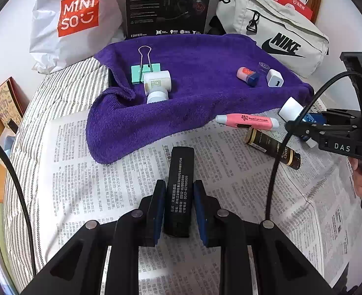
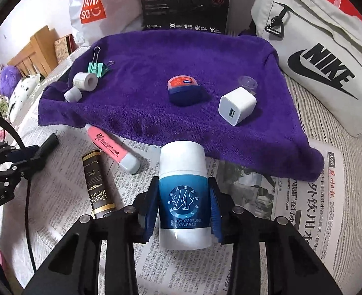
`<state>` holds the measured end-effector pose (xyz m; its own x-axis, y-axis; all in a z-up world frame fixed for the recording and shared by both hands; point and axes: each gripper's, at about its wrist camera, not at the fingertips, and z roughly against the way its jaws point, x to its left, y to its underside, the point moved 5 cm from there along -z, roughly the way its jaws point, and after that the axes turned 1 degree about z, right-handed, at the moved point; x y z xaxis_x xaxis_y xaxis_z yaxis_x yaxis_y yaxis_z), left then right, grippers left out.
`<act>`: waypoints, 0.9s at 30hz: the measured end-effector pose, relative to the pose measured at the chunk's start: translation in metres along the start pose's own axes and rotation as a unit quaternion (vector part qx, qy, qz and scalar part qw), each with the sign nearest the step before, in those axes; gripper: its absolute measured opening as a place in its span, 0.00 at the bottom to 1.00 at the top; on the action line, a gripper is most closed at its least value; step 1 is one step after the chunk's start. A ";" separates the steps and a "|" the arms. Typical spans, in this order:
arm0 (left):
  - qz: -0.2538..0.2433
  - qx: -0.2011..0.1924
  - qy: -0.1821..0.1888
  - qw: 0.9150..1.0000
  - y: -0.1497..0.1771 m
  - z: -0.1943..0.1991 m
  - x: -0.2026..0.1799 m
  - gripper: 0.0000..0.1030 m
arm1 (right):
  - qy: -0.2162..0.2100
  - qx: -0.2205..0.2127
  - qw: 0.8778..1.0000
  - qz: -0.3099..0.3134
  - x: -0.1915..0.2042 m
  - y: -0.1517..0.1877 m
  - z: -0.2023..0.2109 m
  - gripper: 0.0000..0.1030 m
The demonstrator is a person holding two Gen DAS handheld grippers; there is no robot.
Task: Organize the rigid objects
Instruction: 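Grasp the white-blue deodorant stick with right tool while left tool holds black stick, then set deodorant stick on the towel with right tool while left tool carries black stick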
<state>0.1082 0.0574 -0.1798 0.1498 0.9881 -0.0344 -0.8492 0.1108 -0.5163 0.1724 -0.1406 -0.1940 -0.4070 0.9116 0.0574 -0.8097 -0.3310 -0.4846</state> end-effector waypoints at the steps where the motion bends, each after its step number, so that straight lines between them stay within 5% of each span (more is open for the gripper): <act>1: 0.000 0.000 -0.003 1.000 -0.001 -0.001 -0.001 0.22 | 0.000 -0.002 1.000 0.000 0.000 0.000 0.000 0.36; 27: 0.021 -0.021 0.035 0.999 -0.013 0.028 -0.009 0.21 | -0.032 -0.032 0.999 -0.020 -0.019 0.007 0.047 0.35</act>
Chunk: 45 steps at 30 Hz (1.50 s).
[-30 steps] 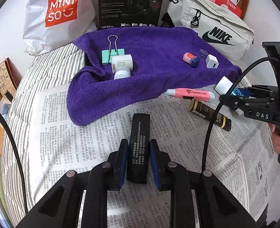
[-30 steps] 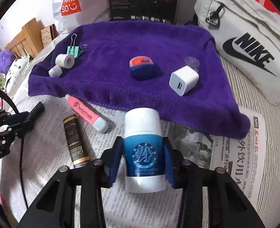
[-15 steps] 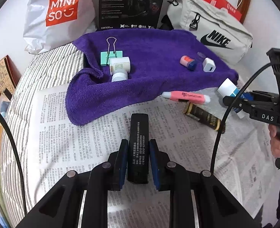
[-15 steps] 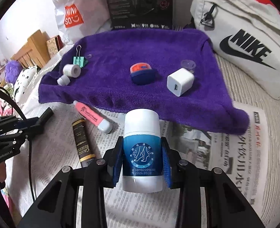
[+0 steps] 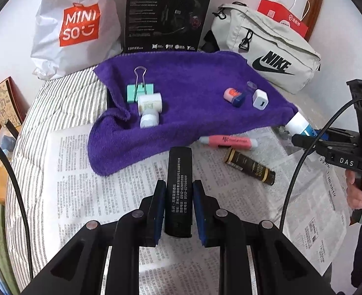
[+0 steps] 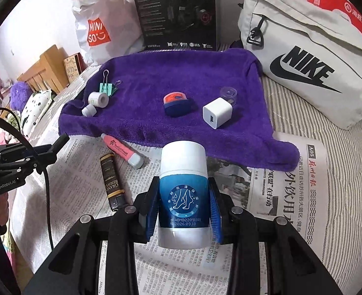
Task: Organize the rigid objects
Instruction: 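Set deodorant stick on the towel with right tool while left tool carries black stick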
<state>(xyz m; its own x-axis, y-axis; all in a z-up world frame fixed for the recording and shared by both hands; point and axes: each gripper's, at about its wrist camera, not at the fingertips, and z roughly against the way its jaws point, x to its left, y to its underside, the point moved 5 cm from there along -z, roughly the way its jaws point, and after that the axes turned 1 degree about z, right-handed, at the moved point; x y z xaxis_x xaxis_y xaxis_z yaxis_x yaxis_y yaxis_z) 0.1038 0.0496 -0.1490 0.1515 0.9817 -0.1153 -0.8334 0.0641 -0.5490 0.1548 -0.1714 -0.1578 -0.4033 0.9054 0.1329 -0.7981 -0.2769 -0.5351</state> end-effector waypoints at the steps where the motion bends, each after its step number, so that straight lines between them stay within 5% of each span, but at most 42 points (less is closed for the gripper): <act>1: -0.002 -0.006 -0.001 1.000 -0.002 0.002 -0.001 0.21 | 0.000 -0.002 1.000 -0.001 -0.001 -0.002 0.002 0.35; 23: -0.010 -0.006 0.006 1.000 -0.067 -0.004 -0.017 0.21 | 0.000 -0.024 1.000 -0.006 -0.029 -0.088 0.004 0.35; 34: 0.002 -0.005 0.002 1.000 -0.082 -0.009 -0.001 0.21 | 0.018 0.006 1.000 0.006 -0.051 -0.149 -0.069 0.35; 45: 0.016 0.011 0.010 1.000 -0.084 -0.030 0.011 0.21 | 0.041 0.049 0.998 0.030 -0.064 -0.171 -0.130 0.35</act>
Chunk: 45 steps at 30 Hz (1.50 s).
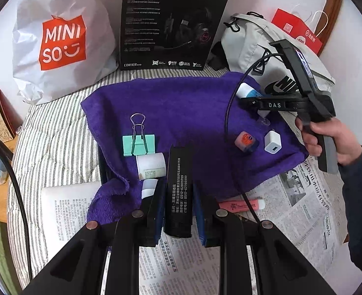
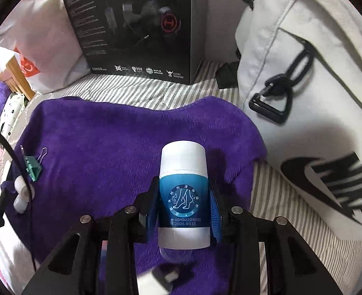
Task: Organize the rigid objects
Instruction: 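Set deodorant stick on the towel with right tool while left tool carries black stick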
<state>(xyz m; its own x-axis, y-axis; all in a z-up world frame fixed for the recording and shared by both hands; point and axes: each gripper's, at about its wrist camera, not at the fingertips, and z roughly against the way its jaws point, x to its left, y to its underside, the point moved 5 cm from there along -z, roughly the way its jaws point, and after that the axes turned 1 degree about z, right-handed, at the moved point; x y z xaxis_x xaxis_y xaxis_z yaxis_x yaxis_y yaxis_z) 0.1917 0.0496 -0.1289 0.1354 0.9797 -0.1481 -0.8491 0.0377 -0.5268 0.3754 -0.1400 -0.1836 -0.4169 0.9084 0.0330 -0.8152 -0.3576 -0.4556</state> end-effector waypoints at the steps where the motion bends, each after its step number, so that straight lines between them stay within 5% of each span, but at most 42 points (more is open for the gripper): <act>1: 0.000 0.001 0.001 1.000 0.000 -0.001 0.000 0.21 | 0.001 0.002 1.000 0.002 0.000 -0.001 -0.002 0.35; 19: 0.002 0.006 0.005 1.000 -0.004 -0.006 0.003 0.21 | -0.004 0.020 0.999 0.029 0.011 -0.009 -0.019 0.35; 25: 0.017 0.011 0.002 1.000 -0.005 -0.010 0.011 0.21 | -0.002 0.028 0.999 0.028 0.006 0.003 -0.012 0.46; 45: 0.001 0.042 -0.010 0.999 -0.029 -0.052 -0.016 0.21 | -0.006 -0.035 0.999 0.034 0.013 0.048 0.073 0.48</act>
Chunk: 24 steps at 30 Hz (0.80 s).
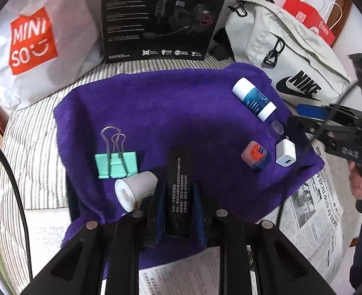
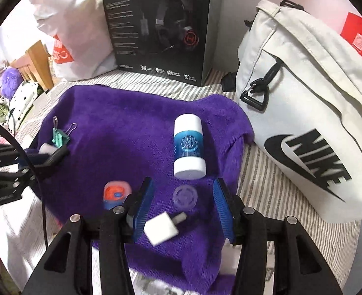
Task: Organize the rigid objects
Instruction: 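Set deodorant stick on the towel with right tool while left tool carries black stick, then lower the black stick onto the towel and open the left tool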
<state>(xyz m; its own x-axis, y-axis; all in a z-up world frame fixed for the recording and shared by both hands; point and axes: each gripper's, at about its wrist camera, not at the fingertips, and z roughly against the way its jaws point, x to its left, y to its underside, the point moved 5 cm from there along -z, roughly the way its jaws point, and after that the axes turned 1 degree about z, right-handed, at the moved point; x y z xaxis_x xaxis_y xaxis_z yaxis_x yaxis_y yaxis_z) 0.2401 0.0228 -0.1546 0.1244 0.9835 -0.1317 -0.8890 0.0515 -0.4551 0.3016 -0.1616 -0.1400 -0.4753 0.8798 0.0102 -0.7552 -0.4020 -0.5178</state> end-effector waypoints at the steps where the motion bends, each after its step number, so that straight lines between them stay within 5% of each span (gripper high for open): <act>1: -0.003 0.002 -0.001 1.000 -0.001 -0.001 -0.003 0.21 | -0.001 -0.003 1.000 0.000 0.001 0.001 0.003 0.48; 24: -0.023 0.029 -0.060 0.997 0.001 -0.027 -0.012 0.21 | -0.017 -0.020 0.999 -0.026 -0.004 0.038 0.040 0.49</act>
<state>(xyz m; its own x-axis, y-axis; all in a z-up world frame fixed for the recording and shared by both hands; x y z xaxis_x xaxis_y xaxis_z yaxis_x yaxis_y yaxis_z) 0.2494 0.0063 -0.1773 0.1153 0.9933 -0.0034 -0.9081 0.1040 -0.4056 0.2570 -0.1910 -0.1250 -0.4524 0.8893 0.0669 -0.7607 -0.3456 -0.5495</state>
